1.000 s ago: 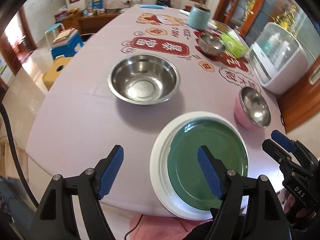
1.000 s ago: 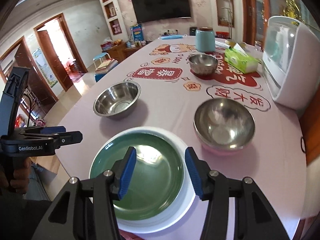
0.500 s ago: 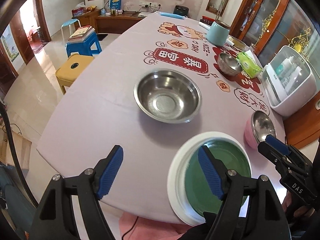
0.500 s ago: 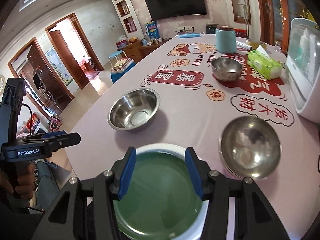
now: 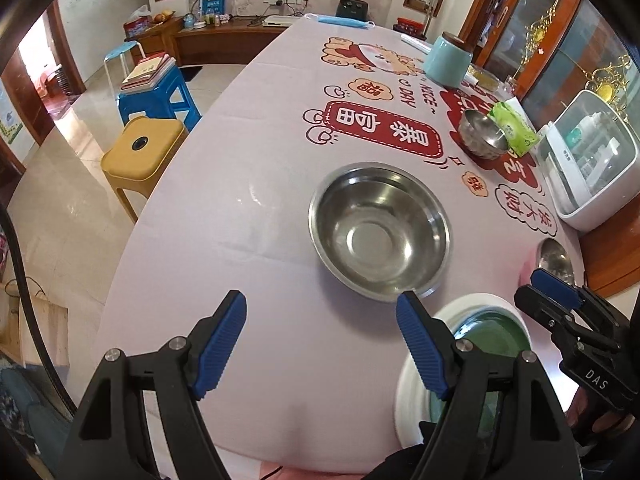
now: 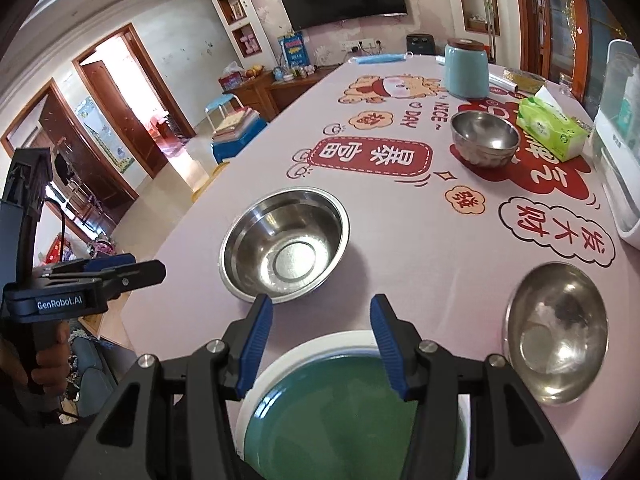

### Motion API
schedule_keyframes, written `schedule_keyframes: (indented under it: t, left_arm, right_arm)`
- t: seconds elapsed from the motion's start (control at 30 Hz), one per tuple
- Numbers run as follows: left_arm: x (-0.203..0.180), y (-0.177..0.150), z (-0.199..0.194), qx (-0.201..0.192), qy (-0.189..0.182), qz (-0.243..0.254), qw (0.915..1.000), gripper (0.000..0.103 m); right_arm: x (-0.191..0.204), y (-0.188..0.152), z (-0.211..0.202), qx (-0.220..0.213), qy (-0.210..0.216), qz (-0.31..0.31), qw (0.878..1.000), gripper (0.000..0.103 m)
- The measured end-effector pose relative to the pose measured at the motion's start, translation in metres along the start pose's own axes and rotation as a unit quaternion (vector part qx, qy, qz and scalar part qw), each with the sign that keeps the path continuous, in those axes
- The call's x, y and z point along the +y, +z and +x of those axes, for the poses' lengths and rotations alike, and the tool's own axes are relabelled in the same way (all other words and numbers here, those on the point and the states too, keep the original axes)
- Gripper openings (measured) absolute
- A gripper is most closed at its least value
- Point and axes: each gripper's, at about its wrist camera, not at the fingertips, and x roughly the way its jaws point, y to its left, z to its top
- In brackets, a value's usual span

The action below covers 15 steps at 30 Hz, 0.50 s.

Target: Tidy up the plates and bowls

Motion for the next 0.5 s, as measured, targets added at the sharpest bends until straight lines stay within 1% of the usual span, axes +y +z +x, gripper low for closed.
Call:
schedule_keyframes:
  t: [0.27,0.5]
  left_arm:
    - [0.011,0.023,0.034,0.030,-0.021,0.015,0.9992,0.076]
    - [0.020,0.040,0.075,0.068,-0.033,0.018,0.9969,0.076]
  right_arm:
    - [-0.001,0.012,0.029,0.035,-0.011,0.031,0.999,0.051]
    - [0.001,0.021,0.056,0.058,-0.025,0.049,0.997,0.051]
